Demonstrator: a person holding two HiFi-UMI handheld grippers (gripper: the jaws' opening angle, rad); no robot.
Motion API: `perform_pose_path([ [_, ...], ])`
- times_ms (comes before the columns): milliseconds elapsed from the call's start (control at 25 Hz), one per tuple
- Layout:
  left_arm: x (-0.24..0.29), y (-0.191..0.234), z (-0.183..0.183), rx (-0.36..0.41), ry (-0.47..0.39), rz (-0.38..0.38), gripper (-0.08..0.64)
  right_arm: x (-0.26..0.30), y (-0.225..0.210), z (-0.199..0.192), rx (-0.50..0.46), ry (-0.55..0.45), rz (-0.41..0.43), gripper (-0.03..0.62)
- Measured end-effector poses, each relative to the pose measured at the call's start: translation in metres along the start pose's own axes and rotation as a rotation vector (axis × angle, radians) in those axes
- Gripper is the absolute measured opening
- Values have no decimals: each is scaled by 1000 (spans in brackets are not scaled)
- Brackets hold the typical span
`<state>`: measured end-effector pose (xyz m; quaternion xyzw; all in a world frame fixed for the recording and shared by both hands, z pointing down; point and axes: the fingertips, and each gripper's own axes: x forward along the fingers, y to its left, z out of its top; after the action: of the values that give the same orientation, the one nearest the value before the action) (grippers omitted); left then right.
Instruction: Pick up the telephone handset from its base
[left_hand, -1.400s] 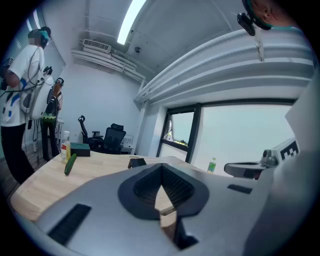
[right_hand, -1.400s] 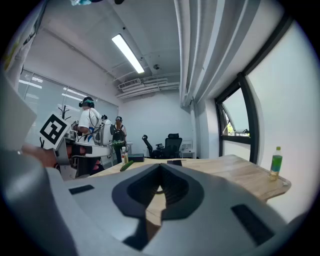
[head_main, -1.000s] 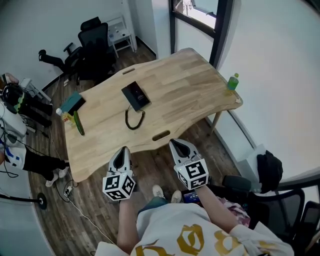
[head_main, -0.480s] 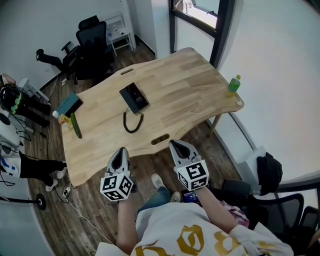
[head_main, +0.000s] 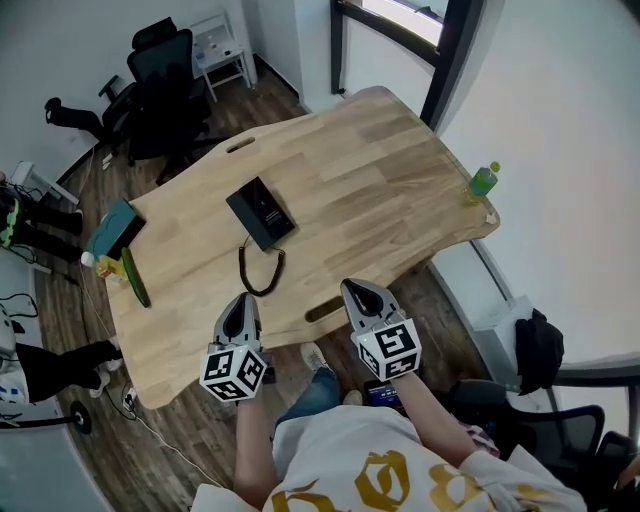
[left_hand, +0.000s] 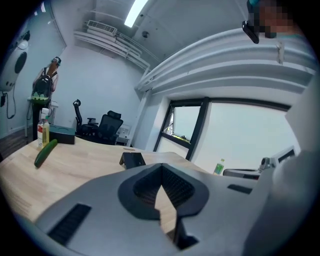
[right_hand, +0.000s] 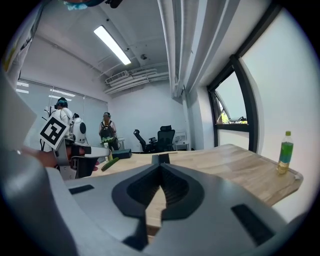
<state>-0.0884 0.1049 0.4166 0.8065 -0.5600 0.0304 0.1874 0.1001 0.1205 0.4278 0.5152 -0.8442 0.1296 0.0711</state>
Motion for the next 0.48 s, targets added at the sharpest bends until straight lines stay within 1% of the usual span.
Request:
perform_pose_path([
  [240,66,41,20,-29,24,-15,6,70,-22,8,14,52,-26,5],
  [480,113,83,35,-62,25,-15,6,124,-30,19,22,71,-40,5],
])
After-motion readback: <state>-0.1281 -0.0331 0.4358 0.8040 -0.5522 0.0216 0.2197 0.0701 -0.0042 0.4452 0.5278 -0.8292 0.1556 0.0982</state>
